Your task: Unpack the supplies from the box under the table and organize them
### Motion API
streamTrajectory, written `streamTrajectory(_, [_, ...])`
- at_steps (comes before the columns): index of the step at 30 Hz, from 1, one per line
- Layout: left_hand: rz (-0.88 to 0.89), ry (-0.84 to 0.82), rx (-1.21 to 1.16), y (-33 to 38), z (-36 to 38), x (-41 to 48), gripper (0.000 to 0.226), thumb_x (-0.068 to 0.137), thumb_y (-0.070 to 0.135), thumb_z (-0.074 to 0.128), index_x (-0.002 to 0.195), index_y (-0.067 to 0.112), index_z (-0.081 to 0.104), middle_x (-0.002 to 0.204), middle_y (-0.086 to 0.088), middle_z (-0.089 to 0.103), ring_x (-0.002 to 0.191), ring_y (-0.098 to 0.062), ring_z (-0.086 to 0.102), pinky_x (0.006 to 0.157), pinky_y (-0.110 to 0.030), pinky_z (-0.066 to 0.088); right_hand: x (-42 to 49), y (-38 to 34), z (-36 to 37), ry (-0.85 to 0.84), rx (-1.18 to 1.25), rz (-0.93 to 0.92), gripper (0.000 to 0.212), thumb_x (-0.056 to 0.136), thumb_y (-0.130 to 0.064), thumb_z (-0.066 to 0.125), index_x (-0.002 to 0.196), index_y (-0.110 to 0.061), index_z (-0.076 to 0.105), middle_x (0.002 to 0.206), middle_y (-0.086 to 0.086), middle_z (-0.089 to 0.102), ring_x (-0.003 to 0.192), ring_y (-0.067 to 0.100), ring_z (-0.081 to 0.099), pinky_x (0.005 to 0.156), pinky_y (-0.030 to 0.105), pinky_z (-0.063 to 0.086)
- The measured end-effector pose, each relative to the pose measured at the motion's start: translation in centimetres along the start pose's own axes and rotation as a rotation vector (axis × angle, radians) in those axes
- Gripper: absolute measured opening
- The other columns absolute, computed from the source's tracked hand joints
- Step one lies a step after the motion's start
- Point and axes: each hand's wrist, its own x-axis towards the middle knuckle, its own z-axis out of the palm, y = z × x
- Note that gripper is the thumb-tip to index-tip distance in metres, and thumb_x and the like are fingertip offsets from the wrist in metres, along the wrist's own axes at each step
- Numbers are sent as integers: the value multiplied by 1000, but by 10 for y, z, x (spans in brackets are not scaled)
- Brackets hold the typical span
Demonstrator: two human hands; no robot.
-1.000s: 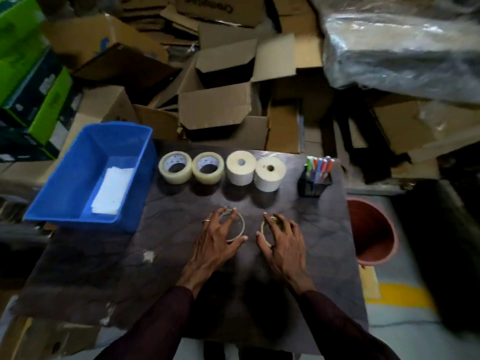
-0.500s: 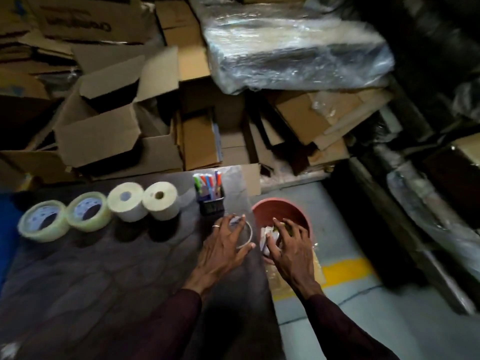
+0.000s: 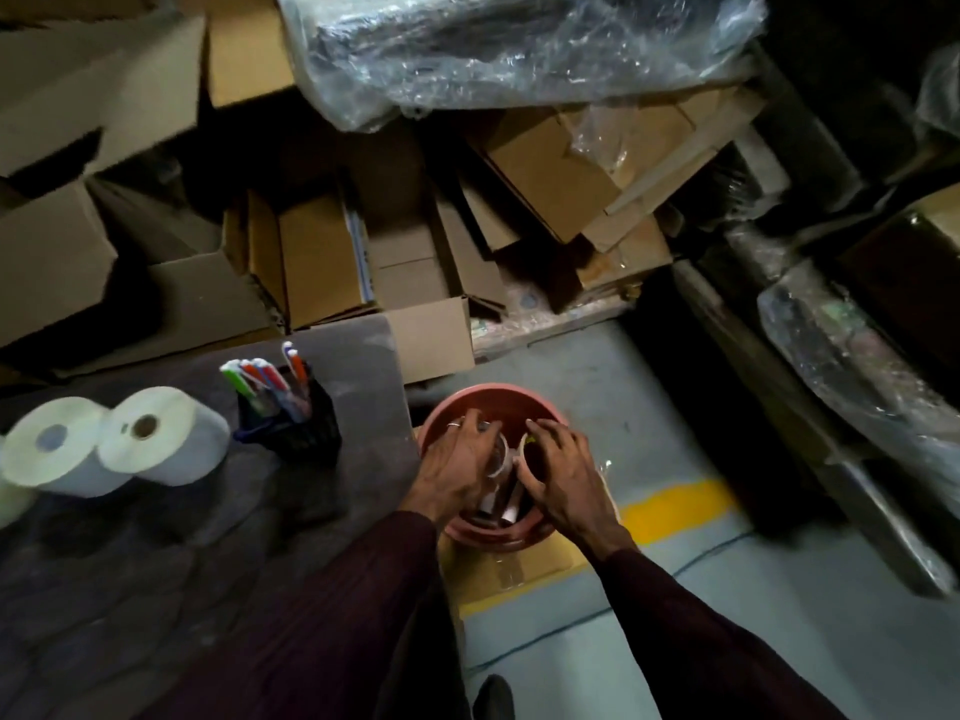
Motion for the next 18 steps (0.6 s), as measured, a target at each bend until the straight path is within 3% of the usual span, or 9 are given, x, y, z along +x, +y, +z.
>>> streamTrajectory(5, [-62, -91, 61, -8, 29, 19, 66, 89, 35, 58, 146, 17, 31, 145, -15, 31, 125, -36, 45, 101, -45, 45, 14, 17, 35, -127, -12, -38, 60, 93, -46, 52, 147, -21, 43, 148, 2, 44, 137, 23, 36, 114, 42, 36])
streamTrajectory(13, [-139, -106, 129, -13, 63, 59, 60, 83, 29, 68, 133, 17, 39, 130, -13, 40, 109, -36, 55, 81, -44, 52, 26, 46, 77, -191, -57, -54, 56, 93, -38, 56, 143, -16, 45, 144, 9, 49, 135, 27, 42, 117, 42, 31])
streamTrajectory(18, [-146, -121, 146, -15, 84, 71, 62, 82, 39, 67, 132, 17, 39, 130, -16, 44, 122, -39, 48, 99, -49, 45, 33, 49, 86, -276, -61, -17, 64, 93, -42, 55, 150, -19, 36, 155, 6, 37, 147, 25, 27, 121, 52, 20])
